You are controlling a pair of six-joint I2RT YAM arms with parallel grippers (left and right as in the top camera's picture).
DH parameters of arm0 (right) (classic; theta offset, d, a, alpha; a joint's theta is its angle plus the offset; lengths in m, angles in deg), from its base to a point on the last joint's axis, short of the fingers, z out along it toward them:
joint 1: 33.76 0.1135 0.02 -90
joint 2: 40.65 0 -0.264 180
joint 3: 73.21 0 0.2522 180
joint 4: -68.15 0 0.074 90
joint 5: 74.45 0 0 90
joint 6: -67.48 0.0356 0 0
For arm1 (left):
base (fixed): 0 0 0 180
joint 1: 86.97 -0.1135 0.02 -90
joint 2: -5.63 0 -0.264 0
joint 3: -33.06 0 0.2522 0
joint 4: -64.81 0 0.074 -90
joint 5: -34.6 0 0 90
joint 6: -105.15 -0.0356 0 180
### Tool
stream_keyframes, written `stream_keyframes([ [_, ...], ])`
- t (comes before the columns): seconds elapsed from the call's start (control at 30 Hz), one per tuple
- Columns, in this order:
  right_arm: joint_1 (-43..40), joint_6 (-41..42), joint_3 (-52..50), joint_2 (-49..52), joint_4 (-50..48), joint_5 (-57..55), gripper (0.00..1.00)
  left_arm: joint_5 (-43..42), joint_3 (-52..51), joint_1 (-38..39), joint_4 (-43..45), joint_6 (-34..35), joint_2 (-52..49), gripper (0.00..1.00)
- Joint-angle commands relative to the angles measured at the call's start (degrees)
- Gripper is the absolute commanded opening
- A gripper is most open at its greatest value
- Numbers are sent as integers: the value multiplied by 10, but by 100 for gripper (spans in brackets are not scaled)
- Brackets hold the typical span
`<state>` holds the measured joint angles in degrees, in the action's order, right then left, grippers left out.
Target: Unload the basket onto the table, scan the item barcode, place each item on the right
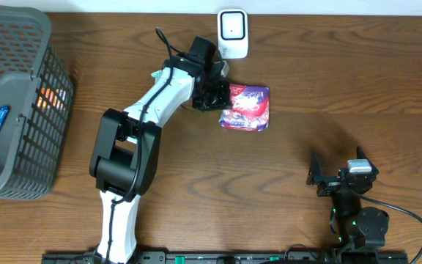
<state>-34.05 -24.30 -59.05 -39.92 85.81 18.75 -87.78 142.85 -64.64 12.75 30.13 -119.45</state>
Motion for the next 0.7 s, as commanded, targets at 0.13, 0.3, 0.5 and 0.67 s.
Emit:
stream_keyframes([
  [0.13, 2, -4, -1, -1, 2, 1, 99, 16, 37, -30, -40, -10, 26, 59],
  [0.3, 2, -5, -1, -1, 2, 1, 99, 24, 52, -79, -45, -18, 80, 59],
  [0.5, 2, -5, -1, -1, 2, 1, 99, 191, 51, -130, -79, -27, 106, 59],
  [0.67, 2, -4, -1, -1, 2, 1, 99, 286, 26, -130, -97, -27, 86, 59],
])
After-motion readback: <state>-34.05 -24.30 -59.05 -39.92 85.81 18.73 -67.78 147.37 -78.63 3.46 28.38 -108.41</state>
